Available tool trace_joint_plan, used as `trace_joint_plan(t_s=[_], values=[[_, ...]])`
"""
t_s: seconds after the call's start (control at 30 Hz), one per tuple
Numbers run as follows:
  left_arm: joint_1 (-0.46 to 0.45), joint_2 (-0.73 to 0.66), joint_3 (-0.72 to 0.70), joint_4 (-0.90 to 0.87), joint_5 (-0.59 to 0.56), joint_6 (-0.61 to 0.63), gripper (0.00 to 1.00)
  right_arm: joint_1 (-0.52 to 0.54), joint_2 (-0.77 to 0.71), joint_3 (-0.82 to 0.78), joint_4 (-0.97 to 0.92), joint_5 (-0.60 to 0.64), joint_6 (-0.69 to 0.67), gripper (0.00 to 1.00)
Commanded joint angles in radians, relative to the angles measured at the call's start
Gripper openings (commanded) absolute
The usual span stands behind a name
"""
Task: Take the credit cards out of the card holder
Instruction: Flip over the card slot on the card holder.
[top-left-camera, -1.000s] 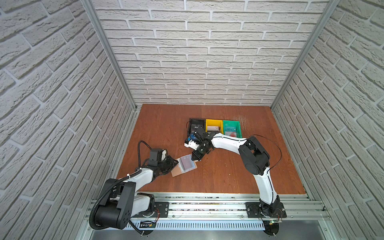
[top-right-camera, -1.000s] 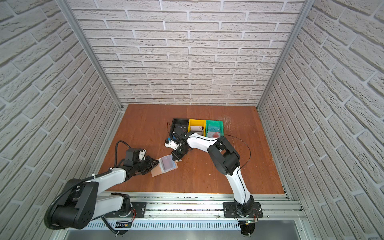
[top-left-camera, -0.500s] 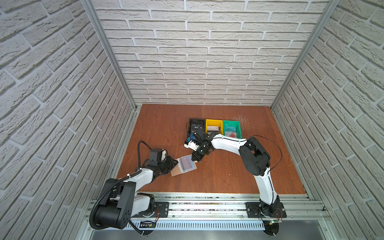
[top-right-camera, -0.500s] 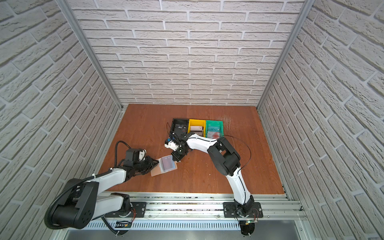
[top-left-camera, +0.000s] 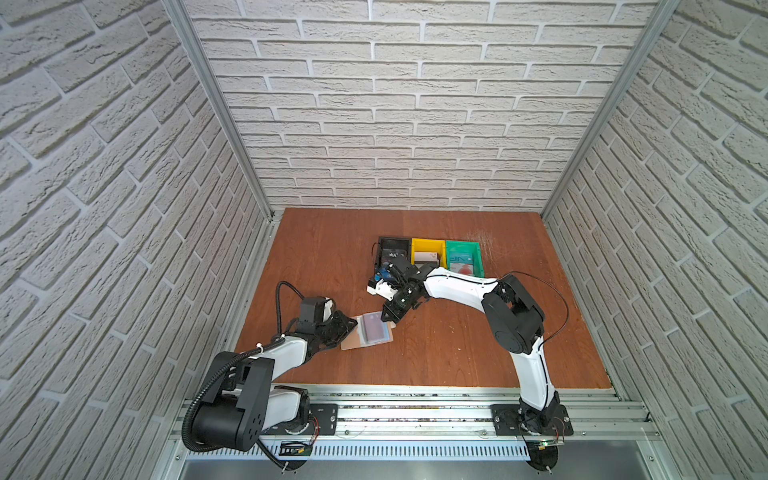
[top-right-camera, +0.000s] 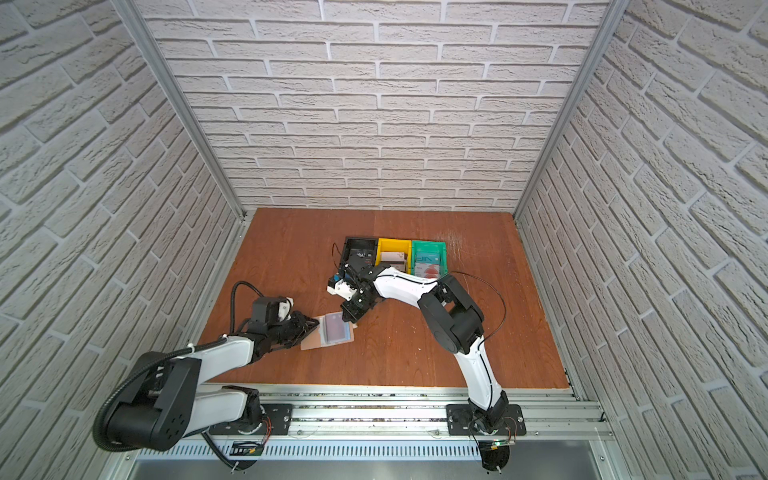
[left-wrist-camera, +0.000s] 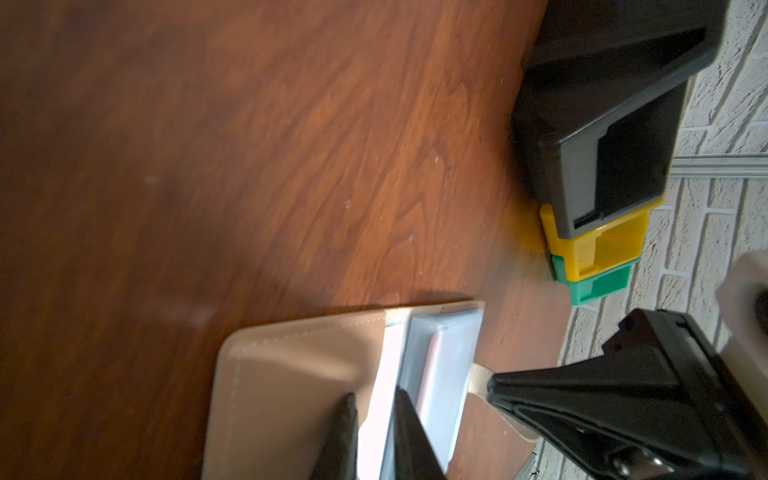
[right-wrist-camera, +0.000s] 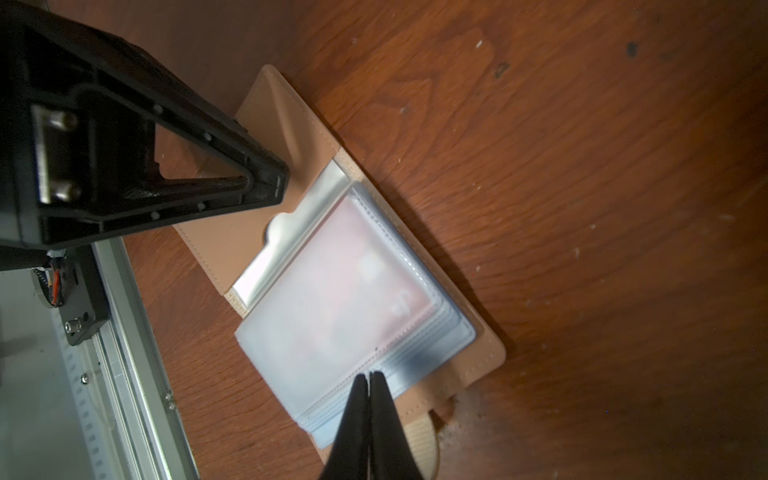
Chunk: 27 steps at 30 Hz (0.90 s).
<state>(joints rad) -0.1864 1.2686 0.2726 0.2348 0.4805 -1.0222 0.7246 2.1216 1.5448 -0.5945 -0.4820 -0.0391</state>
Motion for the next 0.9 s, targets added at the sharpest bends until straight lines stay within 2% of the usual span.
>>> trace_joint_plan(t_s=[0.0, 0.57, 0.87], values=[[-0.005, 0.028, -0.026, -0.001, -0.021, 0.016, 0.19, 0.007, 0.006, 0.026, -0.006, -0.023, 0.004, 0.07], [-0.005, 0.074, -0.024, 0.044, -0.001, 0.013, 0.19, 0.007, 0.098, 0.038, -0.042, -0.006, 0.01, 0.06], [-0.005, 0.053, -0.021, 0.013, -0.007, 0.016, 0.19, -0.006, 0.028, -0.031, -0.018, 0.017, 0.017, 0.06]])
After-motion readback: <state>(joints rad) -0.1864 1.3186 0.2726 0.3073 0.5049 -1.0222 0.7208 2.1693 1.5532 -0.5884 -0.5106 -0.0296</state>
